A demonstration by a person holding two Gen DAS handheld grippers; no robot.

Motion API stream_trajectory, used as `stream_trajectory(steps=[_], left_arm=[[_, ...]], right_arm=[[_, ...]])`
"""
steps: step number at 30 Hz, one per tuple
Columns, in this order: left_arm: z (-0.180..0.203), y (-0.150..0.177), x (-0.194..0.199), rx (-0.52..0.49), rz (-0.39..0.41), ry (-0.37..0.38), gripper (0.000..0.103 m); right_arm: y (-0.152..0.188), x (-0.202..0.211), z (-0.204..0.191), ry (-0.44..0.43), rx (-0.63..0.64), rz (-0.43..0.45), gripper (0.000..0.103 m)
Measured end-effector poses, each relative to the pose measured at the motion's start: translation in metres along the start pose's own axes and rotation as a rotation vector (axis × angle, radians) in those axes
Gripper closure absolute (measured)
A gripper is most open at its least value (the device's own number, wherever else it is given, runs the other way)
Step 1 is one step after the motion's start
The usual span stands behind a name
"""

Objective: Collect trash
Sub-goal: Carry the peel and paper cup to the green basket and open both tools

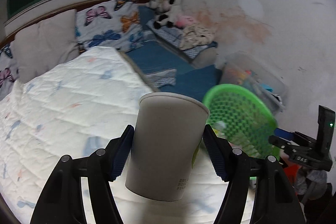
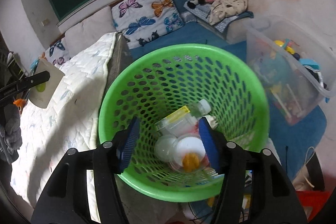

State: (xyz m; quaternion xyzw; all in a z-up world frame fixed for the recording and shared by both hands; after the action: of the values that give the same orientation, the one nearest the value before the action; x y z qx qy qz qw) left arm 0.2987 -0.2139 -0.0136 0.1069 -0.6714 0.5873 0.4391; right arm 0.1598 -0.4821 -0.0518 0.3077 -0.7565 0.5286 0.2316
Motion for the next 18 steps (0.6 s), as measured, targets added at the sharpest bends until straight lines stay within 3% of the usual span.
stream_trajectory(steps=[7,18], left_arm=[[0.064,0.0,-0.012,-0.045,-0.023,0.075,0.037],[0.124,0.007,-0.045,-0.068,-0.084,0.136,0.036]], right_arm=[[0.003,0.022,0.013,-0.008,-0.024,0.039,0.03],[0.017,0.047,0.033,-0.007,-0.075,0.064,0.023]])
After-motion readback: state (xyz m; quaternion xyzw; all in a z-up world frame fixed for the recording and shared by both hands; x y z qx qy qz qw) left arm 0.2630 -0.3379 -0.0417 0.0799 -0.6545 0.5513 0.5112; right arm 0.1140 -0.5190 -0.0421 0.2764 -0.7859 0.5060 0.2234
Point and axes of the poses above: each gripper's, at about its wrist camera, not at the fingertips, and x roughly against the way its jaws point, z to its right, y to its underside, the point moved 4 cm from there along -x, roughly the way its jaws point, and after that the axes turned 6 degrees about -y, right-handed, at the moved point
